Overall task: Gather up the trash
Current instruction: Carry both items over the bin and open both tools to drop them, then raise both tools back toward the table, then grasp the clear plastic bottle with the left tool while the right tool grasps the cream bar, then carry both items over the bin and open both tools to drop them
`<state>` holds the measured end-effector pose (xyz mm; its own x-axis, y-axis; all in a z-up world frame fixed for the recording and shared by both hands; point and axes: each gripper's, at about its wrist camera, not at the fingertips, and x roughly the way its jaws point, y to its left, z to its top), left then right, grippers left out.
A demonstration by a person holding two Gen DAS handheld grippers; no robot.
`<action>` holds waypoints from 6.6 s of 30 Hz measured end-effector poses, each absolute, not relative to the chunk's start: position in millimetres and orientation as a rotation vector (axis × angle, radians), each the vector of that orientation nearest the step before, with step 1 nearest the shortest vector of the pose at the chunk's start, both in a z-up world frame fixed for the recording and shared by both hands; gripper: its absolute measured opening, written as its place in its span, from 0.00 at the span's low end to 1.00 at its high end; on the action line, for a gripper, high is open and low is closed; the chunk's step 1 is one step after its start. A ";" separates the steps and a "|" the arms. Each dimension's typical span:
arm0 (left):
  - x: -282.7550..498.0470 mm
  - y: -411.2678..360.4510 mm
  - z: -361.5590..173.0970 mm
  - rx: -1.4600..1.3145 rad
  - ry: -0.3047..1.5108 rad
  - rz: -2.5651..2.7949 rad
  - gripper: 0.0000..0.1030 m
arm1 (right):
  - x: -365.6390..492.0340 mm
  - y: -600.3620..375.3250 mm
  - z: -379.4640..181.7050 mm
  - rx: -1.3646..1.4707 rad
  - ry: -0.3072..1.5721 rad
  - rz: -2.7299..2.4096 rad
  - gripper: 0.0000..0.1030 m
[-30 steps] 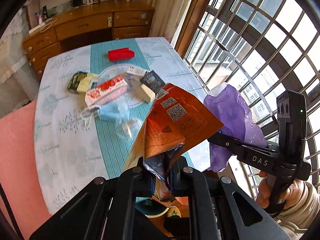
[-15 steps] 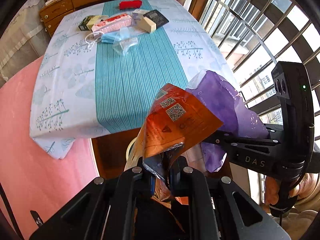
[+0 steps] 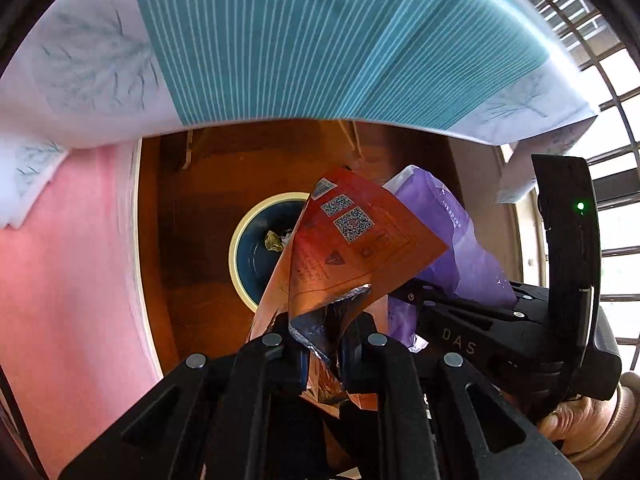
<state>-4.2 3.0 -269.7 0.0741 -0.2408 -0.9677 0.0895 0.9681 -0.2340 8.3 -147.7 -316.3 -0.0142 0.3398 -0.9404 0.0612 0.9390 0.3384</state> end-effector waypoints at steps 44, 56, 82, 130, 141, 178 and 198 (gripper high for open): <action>-8.7 22.1 -280.3 0.027 1.392 -0.116 0.85 | 6.8 -150.6 -330.2 0.249 1.561 0.122 0.65; -22.9 37.0 -103.4 0.054 1.205 -0.180 0.85 | -16.7 -139.7 -161.5 0.242 1.426 0.153 0.65; 6.1 77.5 88.6 0.077 0.844 -0.225 0.86 | 22.9 -118.6 30.4 0.188 1.024 0.138 0.65; 328.6 -31.0 -114.4 -0.327 1.413 0.209 0.53 | 380.8 -180.6 -81.1 -0.006 1.256 0.672 0.41; 304.2 4.6 -98.3 -0.491 1.317 0.176 0.52 | 396.0 -143.2 -110.6 -0.156 1.269 0.639 0.31; 154.1 42.3 -24.7 -0.311 1.136 -0.176 0.51 | 187.8 -138.2 -29.9 0.086 1.198 0.513 0.25; -16.1 76.9 -82.8 -0.156 1.254 -0.398 0.51 | 3.1 -102.7 -101.8 0.242 1.378 0.244 0.25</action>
